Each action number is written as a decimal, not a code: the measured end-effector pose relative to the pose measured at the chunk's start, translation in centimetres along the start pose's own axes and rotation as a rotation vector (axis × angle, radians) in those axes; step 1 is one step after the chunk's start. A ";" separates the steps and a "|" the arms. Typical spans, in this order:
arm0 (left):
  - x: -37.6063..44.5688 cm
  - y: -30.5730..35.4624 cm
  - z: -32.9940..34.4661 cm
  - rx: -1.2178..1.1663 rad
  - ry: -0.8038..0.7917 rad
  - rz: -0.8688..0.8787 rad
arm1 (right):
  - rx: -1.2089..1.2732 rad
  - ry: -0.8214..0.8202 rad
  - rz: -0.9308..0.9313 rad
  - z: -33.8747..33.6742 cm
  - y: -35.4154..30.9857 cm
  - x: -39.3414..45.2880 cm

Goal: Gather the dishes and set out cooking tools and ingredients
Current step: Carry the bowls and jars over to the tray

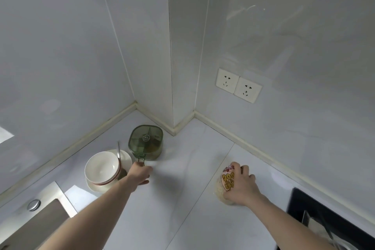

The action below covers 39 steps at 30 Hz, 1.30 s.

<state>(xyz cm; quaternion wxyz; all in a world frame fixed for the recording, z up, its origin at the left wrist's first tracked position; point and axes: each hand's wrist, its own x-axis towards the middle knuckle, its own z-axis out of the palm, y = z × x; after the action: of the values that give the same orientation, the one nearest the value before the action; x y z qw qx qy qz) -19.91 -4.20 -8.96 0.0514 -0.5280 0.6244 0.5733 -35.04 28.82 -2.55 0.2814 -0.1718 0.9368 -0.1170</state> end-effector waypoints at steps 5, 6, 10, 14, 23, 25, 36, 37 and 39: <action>0.3 -0.1 0.4 0.138 0.217 0.066 | -0.020 0.061 -0.055 2.9 -0.4 -2.7; 0.0 -0.2 0.7 0.256 0.277 0.119 | -0.018 0.077 -0.055 3.4 -0.5 -3.0; -1.7 -0.8 2.1 0.349 0.389 0.210 | -0.018 0.115 -0.075 4.5 -0.5 -3.6; -1.3 -1.0 2.2 0.277 0.328 0.201 | -0.031 0.146 -0.093 4.8 -0.2 -3.6; 0.5 -1.0 1.9 -0.091 0.136 0.035 | 0.089 0.247 -0.081 6.1 0.8 -4.3; -0.6 -1.4 2.7 -0.084 0.056 0.011 | 0.179 0.274 -0.078 6.4 1.2 -4.8; -2.6 -0.5 5.3 -0.406 -0.051 -0.022 | 0.719 0.357 -0.009 8.4 1.4 -7.0; -2.9 -0.9 5.4 -0.373 -0.037 -0.006 | 0.744 0.349 -0.013 8.5 1.5 -7.0; -3.6 -2.3 5.7 -0.343 -0.006 0.008 | 0.793 0.342 -0.016 8.8 1.7 -7.1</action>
<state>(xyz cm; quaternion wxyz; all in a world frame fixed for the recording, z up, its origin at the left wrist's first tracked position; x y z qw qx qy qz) -19.74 2.80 -10.02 -0.0398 -0.5248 0.5194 0.6732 -24.89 32.10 -6.79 0.1656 -0.0357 0.8511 -0.4969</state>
